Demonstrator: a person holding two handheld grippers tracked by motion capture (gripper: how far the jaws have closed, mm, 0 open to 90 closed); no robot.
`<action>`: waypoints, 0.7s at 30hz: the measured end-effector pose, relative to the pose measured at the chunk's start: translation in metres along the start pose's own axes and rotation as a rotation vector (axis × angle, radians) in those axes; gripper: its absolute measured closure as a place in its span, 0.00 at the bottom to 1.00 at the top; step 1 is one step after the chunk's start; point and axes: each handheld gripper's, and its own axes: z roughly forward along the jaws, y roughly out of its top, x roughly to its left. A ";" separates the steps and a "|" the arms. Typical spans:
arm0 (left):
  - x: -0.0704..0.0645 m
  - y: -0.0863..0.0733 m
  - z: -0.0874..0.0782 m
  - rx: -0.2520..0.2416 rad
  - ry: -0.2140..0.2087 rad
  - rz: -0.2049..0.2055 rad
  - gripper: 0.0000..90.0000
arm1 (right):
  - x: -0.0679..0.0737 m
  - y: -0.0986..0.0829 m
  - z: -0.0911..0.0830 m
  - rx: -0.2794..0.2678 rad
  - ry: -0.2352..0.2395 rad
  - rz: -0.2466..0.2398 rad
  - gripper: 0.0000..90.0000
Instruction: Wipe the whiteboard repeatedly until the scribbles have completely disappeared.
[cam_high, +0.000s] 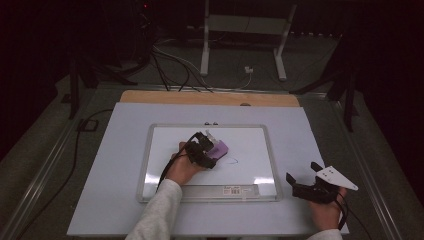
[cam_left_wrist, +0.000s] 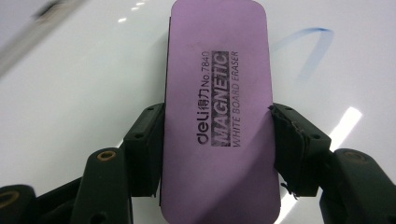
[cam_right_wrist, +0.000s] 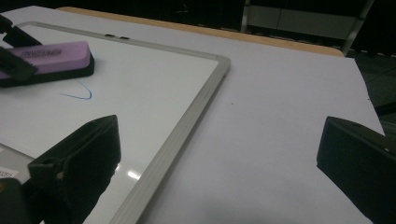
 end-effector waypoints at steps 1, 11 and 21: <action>-0.002 0.000 0.000 0.002 -0.052 0.022 0.47 | 0.000 0.000 0.000 0.001 0.001 0.000 0.00; -0.004 0.007 0.004 0.000 0.019 -0.007 0.47 | 0.001 0.000 0.000 0.001 0.000 0.000 0.00; -0.023 0.011 0.006 -0.008 -0.093 0.125 0.47 | 0.001 0.000 0.000 0.002 0.001 0.000 0.00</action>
